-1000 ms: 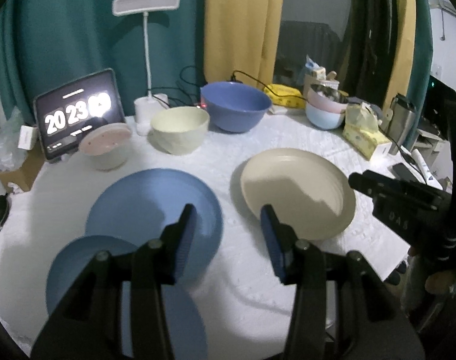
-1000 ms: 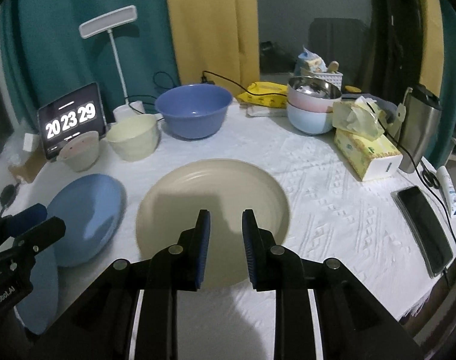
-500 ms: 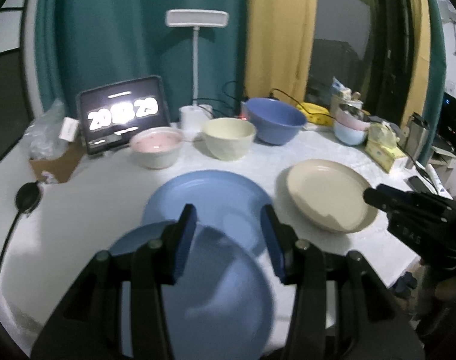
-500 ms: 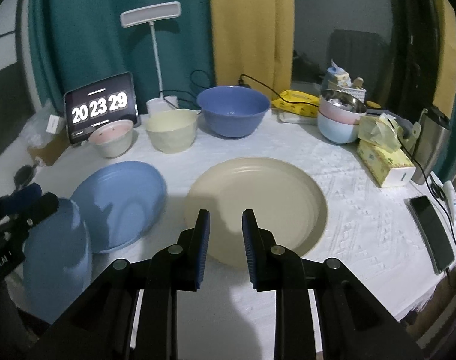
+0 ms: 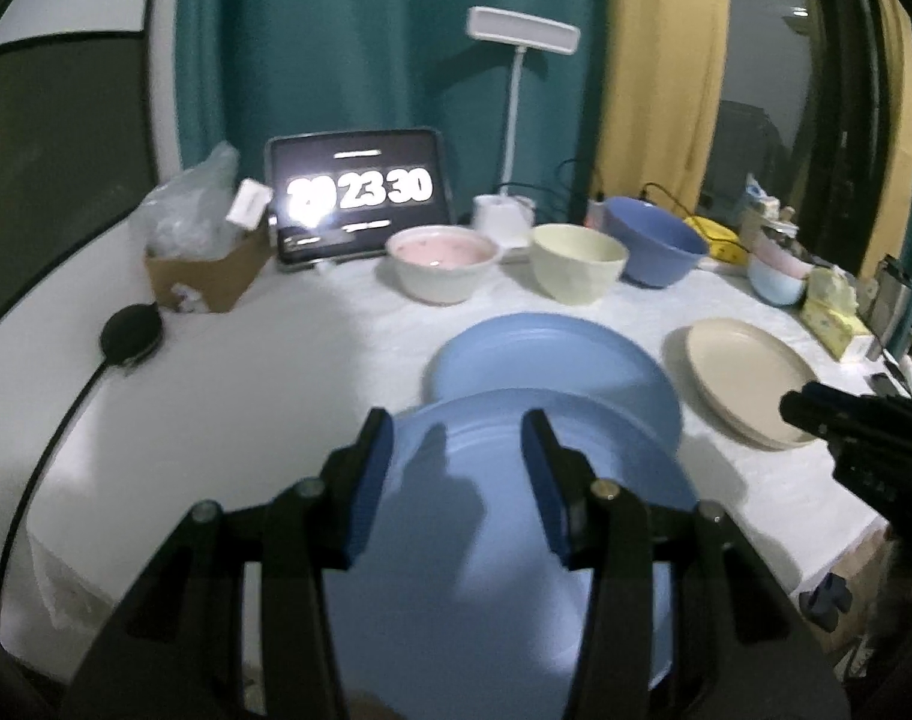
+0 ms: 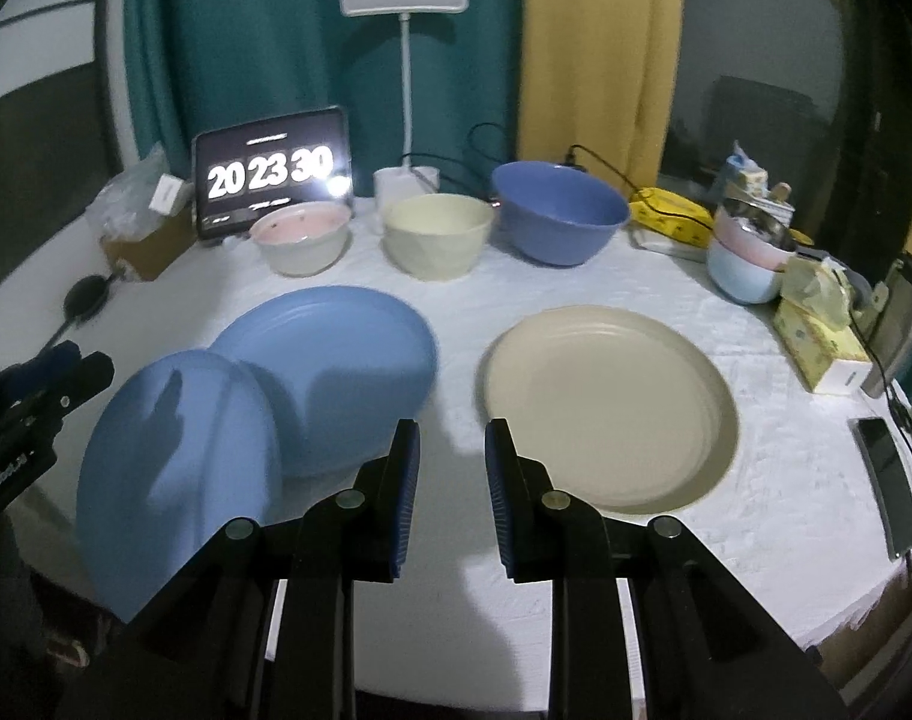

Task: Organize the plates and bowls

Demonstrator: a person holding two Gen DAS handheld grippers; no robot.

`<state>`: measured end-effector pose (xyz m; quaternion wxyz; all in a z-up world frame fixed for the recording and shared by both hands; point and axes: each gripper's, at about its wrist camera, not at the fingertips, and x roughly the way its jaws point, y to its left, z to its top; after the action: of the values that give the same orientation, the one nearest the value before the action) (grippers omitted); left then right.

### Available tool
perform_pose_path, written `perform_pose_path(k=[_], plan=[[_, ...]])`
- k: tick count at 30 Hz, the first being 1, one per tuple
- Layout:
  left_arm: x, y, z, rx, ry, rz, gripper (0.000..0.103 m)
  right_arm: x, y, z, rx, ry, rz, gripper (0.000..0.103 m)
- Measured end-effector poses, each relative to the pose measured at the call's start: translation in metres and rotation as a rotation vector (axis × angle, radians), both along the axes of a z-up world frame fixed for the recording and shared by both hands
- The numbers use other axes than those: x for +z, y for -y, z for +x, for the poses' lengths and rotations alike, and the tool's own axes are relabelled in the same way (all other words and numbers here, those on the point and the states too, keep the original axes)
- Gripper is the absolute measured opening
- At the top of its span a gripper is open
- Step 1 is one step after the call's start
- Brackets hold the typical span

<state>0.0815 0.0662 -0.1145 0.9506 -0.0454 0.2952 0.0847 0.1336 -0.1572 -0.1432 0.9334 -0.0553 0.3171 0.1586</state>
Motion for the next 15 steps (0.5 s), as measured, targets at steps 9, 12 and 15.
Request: perform_pose_path(k=[9,12,15], plan=[[-0.018,-0.040,-0.012,0.098,-0.015,0.004,0.046,-0.006,-0.036,-0.002,0.061,-0.022,-0.033,0.024],[-0.027,-0.050,-0.014,0.120,-0.037,0.003,0.047,-0.008,-0.045,-0.003,0.080,-0.027,-0.040,0.024],[-0.039,-0.059,-0.017,0.153,-0.072,-0.013,0.047,-0.012,-0.051,-0.003,0.094,-0.035,-0.045,0.025]])
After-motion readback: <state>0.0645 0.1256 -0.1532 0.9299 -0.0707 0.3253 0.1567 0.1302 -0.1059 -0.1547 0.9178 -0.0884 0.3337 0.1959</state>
